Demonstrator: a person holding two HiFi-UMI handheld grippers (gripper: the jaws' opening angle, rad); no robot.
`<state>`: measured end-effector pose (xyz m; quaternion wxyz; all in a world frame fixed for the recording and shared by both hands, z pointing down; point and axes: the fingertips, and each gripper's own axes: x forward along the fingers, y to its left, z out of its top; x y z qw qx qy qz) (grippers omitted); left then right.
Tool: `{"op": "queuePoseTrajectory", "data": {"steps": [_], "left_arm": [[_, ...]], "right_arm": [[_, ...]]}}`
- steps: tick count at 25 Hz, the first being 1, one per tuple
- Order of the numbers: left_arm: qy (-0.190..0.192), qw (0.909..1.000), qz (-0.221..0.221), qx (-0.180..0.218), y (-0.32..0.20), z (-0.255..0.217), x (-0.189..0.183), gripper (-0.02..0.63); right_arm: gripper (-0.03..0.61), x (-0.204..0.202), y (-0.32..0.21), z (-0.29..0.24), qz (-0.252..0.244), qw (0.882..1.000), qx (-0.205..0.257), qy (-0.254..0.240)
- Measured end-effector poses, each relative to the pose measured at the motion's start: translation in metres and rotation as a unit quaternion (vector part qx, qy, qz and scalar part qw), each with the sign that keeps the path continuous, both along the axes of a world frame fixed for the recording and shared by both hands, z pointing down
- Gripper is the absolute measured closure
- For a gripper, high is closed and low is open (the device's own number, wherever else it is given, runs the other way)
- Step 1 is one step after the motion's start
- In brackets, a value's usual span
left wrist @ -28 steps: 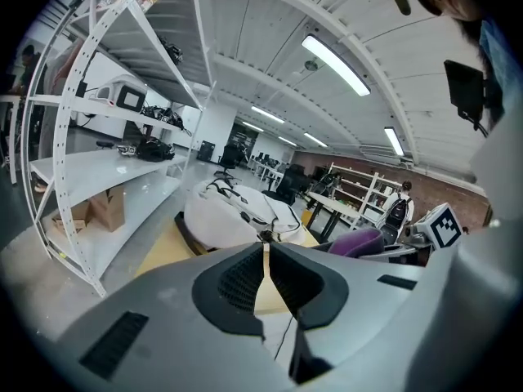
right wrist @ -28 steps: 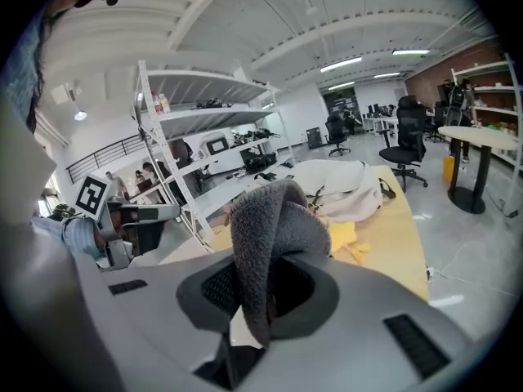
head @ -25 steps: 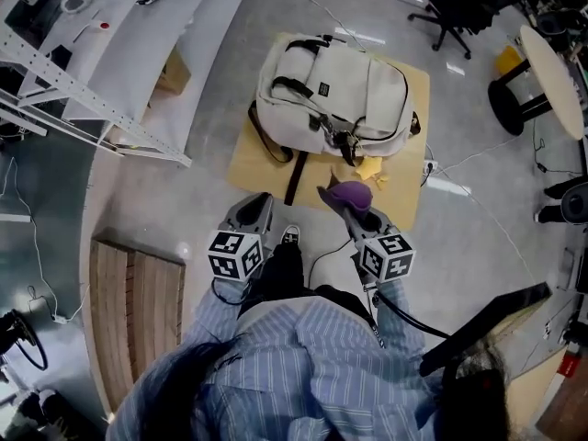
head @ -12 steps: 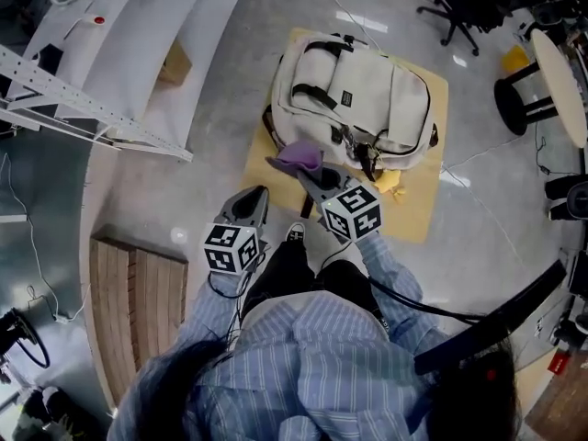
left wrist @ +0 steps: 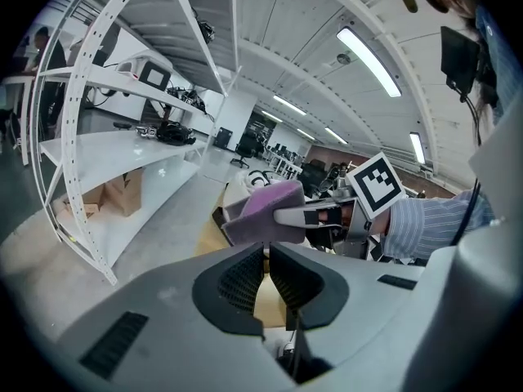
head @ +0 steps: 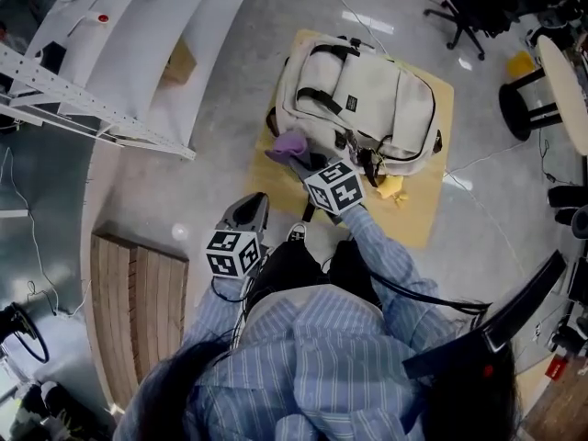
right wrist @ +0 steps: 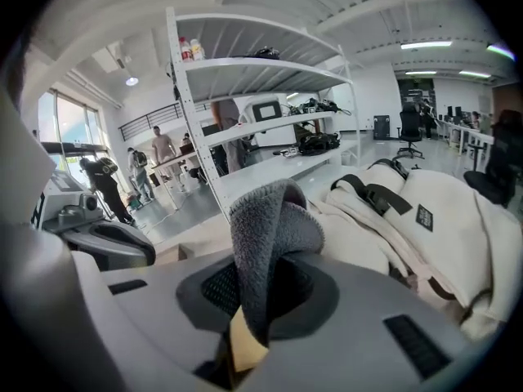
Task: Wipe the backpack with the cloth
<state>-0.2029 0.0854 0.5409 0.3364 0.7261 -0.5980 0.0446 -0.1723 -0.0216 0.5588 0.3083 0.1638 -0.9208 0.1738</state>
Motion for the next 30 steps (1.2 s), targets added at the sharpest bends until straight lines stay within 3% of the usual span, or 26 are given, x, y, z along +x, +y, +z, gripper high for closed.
{"op": "queuePoseTrajectory", "data": {"steps": [10,23,30], "left_arm": [[-0.012,0.9999,-0.008,0.005,-0.025,-0.009,0.032,0.591],[-0.023,0.9991,0.037,0.004,-0.075,-0.024,0.144,0.591],[-0.021,0.9992,0.035,0.005,-0.082,-0.030,0.201,0.591]], "right_arm": [[0.537,0.115,-0.038,0.010,0.085,0.996,-0.014,0.019],[0.537,0.314,-0.087,0.019,0.183,0.982,-0.021,0.035],[0.537,0.401,-0.110,0.017,0.211,0.977,-0.009,0.043]]}}
